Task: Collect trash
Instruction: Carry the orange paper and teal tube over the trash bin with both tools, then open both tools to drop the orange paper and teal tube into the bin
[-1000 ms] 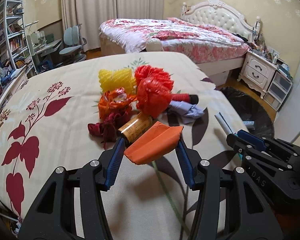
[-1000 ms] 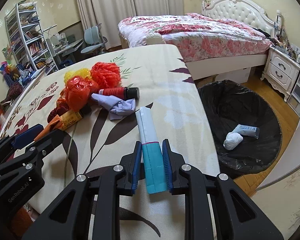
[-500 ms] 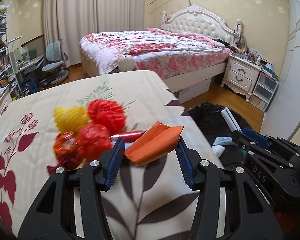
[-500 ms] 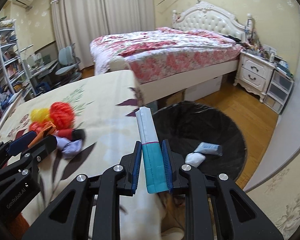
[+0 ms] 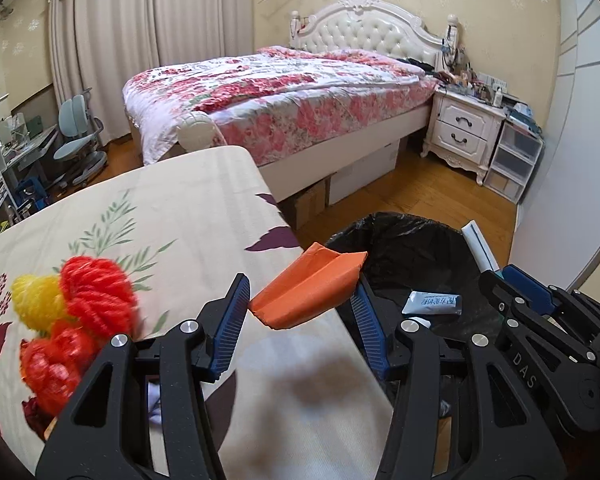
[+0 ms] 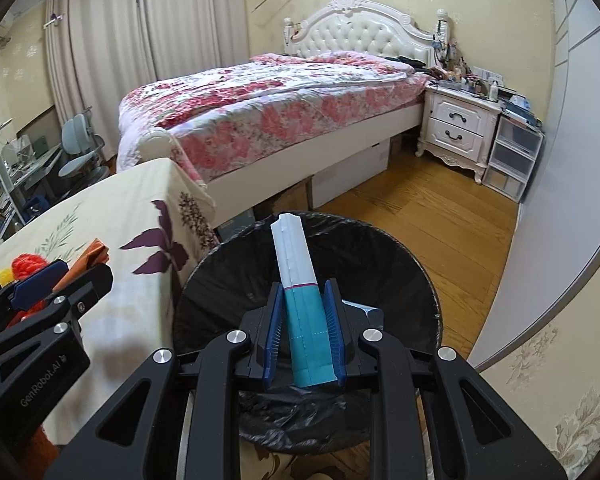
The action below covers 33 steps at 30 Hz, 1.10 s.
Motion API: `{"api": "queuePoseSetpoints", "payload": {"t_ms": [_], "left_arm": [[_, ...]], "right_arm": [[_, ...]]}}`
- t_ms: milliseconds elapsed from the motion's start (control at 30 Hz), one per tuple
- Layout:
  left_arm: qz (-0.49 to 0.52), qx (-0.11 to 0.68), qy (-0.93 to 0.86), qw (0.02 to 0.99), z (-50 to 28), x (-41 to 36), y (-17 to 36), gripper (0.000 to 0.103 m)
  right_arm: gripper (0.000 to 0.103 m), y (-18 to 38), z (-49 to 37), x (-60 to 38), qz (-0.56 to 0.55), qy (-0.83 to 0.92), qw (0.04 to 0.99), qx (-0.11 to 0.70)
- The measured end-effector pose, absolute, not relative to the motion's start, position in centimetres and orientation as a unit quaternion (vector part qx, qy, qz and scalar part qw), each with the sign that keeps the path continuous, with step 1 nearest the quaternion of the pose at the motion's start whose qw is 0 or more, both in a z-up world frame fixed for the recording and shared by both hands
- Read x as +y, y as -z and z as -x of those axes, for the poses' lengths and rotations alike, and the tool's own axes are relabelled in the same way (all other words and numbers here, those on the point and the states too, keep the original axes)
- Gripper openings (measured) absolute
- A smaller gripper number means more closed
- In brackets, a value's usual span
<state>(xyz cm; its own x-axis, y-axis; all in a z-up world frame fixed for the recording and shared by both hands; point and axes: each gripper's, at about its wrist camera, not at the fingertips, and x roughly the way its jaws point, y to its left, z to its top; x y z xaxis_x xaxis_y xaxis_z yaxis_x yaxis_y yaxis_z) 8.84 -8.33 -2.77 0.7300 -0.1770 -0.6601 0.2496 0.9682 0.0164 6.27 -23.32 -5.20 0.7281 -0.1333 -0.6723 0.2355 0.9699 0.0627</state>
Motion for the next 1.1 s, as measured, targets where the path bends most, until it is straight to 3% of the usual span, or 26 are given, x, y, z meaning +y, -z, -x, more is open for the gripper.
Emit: {"api": "queuePoseSetpoints", "payload": {"t_ms": [667, 733, 800, 933, 1100], "left_arm": [[-0.084, 0.378, 0.115, 0.915, -11.7, -12.1, 4.7, 0.053], [-0.086, 0.379, 0.118, 0.914, -11.8, -12.3, 4.7, 0.059], [-0.087, 0.378, 0.118, 0.914, -11.8, -12.3, 4.7, 0.067], [-0.084, 0.375, 0.123, 0.915, -11.7, -12.2, 4.6, 0.079], [-0.079, 0.374, 0.129, 0.915, -11.8, -12.1, 4.4, 0.085]], "right_arm": [[0.023, 7.0, -8.0, -26.7, -0.099, 0.133, 0.915, 0.367], [0.026, 7.0, -7.9, -26.8, -0.1, 0.137, 0.915, 0.365], [0.038, 7.0, -7.8, -26.8, -0.102, 0.142, 0.915, 0.363], [0.043, 6.8, -7.5, -27.1, -0.103, 0.153, 0.915, 0.358], [0.056, 6.5, -7.1, -27.0, -0.098, 0.161, 0.916, 0.353]]}}
